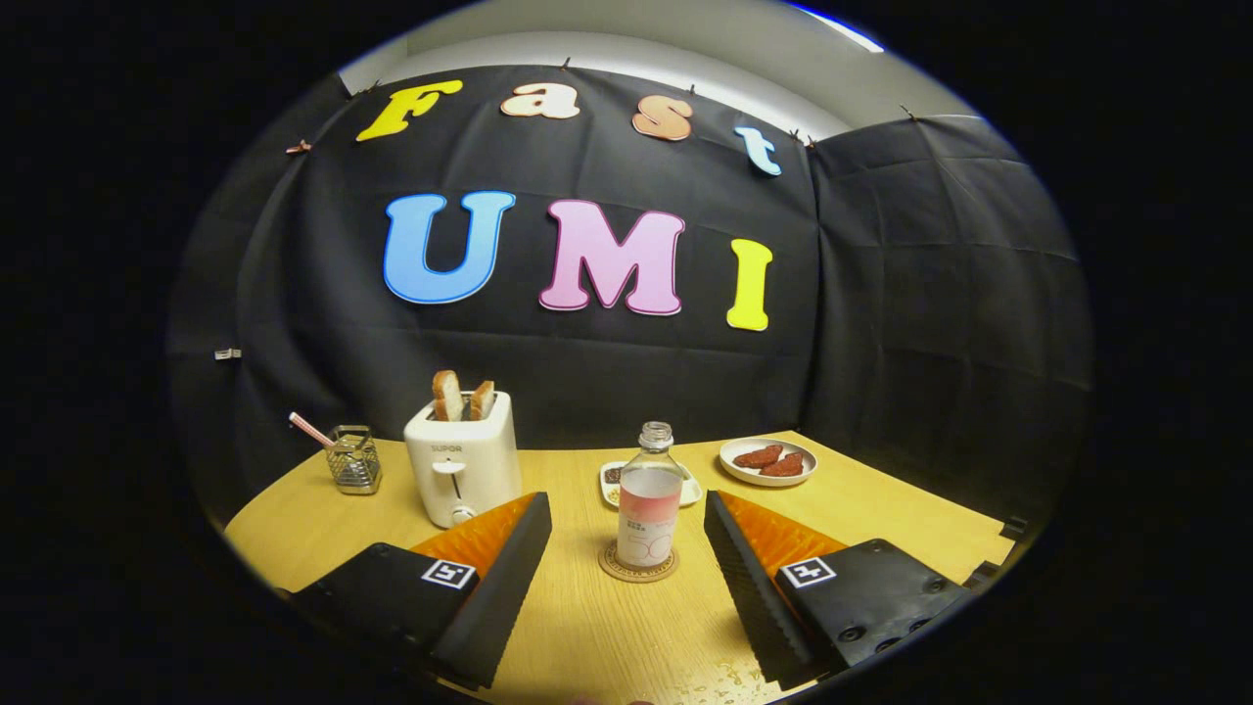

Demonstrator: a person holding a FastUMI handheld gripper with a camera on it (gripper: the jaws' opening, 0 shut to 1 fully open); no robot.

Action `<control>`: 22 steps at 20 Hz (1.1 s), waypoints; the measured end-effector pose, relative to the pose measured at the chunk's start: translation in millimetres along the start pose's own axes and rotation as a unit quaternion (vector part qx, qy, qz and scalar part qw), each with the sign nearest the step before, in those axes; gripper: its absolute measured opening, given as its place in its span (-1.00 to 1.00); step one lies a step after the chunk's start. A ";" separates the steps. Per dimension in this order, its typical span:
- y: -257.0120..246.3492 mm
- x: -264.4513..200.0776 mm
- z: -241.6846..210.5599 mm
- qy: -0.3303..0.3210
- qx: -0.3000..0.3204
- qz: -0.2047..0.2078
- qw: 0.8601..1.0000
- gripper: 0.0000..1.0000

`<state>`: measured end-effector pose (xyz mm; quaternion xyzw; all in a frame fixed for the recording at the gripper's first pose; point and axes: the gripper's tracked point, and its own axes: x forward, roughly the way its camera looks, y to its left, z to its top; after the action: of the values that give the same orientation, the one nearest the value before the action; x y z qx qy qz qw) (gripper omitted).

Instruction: Take the bottle from table, then pour the juice into the cup, finally place the bottle on the coaster

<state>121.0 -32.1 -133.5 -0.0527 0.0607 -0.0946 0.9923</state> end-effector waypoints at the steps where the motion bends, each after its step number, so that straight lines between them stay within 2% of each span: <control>1: 0.7 -5.5 8.3 -0.004 0.000 0.008 1.000 0.93; 7: -4.9 -30.3 48.1 -0.025 0.013 0.056 0.998 0.93; 10: -17.2 -36.4 62.0 -0.034 0.015 0.067 0.997 0.93; 14: -35.6 -42.3 75.6 -0.040 0.022 0.073 0.996 0.93; 22: -64.2 -52.5 72.6 -0.029 0.028 0.068 0.997 0.93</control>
<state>67.7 -77.8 -48.6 -0.0238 0.0325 -0.0265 0.9988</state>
